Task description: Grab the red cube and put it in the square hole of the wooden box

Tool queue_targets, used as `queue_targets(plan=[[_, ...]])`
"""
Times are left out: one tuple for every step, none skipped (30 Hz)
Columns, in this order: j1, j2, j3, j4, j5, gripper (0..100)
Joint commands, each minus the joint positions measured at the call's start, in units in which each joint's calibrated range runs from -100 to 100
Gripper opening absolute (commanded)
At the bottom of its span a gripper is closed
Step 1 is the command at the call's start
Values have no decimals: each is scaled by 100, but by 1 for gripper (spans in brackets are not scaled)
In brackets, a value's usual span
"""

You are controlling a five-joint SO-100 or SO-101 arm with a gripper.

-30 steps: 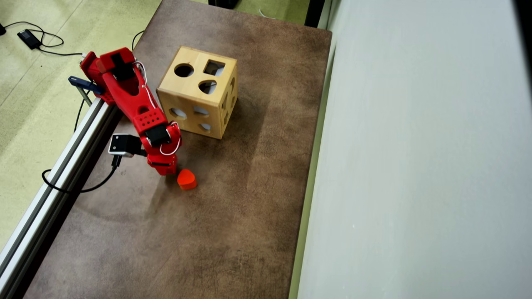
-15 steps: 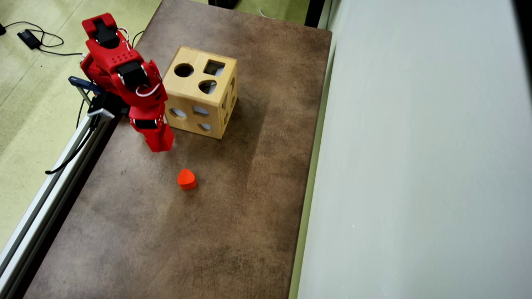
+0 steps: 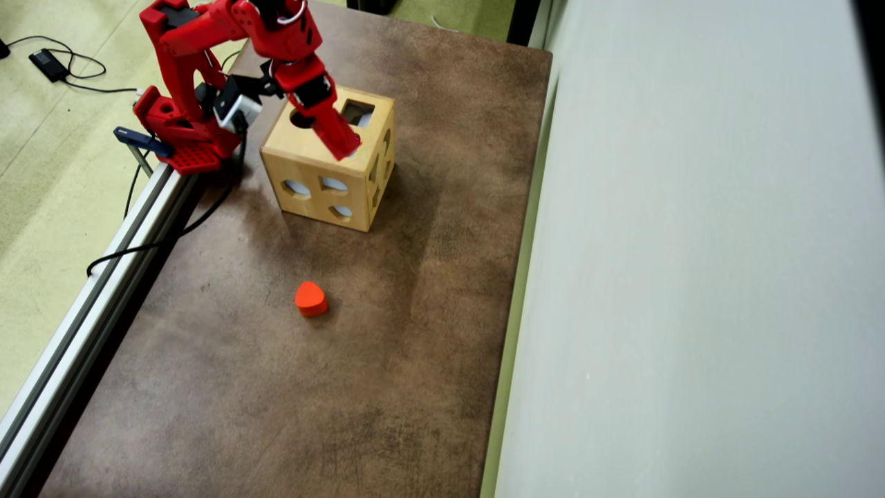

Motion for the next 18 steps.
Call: queue_targets(plan=[[-499,-361,-236,-15,361,3],[-559,-361,-263,-15,523,3],[-588,-361,-272,-15,689,3],[-596,-361,-263,-15,855,3],[-581,-361,-227,-15,1021,3],[-566,-361,-200,-15,1192,3],[-559,-361,-191,-15,1377,3],[-559,-353,-191,-15,1573,3],[-551,-361,-191,-15,1783,3],[-544,-361,-191,-7,1983,3],[-536,-361,-182,1,2173,3],[-536,-361,-173,1,2339,3],[-544,-361,-173,1,2481,3],[-551,-361,-173,1,2589,3],[-566,-361,-129,1,2676,3],[-574,-370,-57,1,2740,3],[-574,-370,50,1,2799,3],[-566,-370,175,1,2852,3]])
